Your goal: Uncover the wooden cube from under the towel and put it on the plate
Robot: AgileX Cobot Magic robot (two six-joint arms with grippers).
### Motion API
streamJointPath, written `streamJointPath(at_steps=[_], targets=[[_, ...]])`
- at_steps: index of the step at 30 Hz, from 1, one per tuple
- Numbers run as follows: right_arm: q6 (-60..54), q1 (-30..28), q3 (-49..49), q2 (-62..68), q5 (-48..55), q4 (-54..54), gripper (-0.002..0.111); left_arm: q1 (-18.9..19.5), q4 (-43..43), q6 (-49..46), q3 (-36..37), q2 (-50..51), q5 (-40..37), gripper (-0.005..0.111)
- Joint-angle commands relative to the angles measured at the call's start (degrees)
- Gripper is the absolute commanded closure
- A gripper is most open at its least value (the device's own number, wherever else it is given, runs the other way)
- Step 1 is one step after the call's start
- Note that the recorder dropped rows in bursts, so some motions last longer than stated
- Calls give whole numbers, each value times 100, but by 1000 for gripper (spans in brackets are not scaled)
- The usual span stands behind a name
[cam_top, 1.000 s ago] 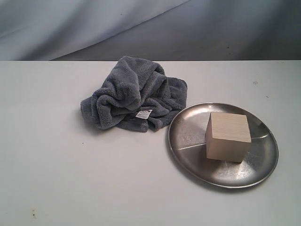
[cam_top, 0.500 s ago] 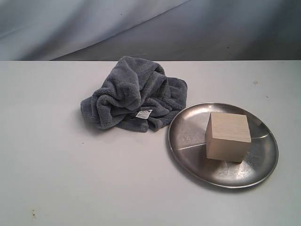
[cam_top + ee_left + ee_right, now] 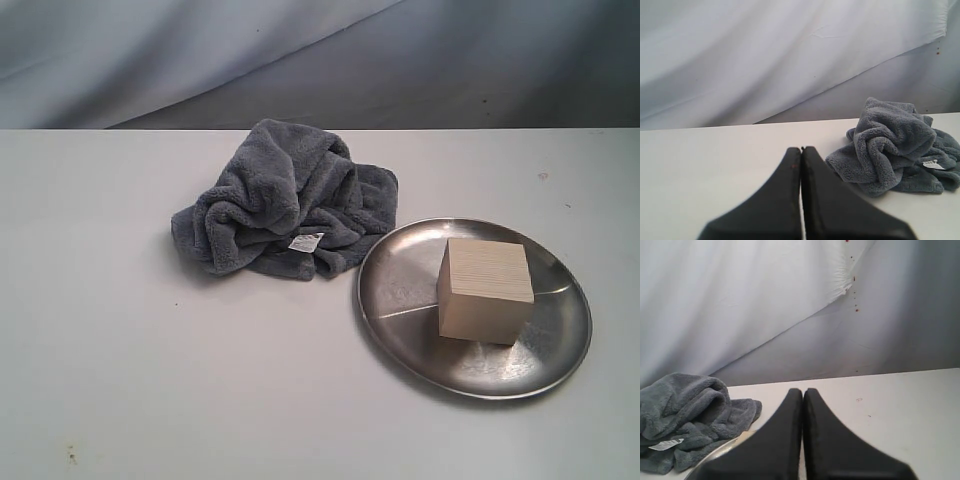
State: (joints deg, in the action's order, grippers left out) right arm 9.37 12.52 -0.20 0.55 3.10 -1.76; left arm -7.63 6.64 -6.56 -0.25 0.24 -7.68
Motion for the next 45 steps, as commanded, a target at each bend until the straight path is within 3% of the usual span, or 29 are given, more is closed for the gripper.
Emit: streamJointPath(at_steps=[1, 30, 36, 45], targets=[[-764, -63, 20, -55, 136, 495, 108, -28, 10, 14, 25, -24, 12, 107], [-1065, -52, 20, -55, 387, 632, 108, -28, 10, 14, 25, -24, 12, 107], [-1966, -52, 20, -55, 356, 1301, 108, -28, 10, 14, 25, -24, 12, 107], [-1978, -52, 20, -55, 356, 1243, 108, -28, 10, 14, 25, -24, 12, 107]])
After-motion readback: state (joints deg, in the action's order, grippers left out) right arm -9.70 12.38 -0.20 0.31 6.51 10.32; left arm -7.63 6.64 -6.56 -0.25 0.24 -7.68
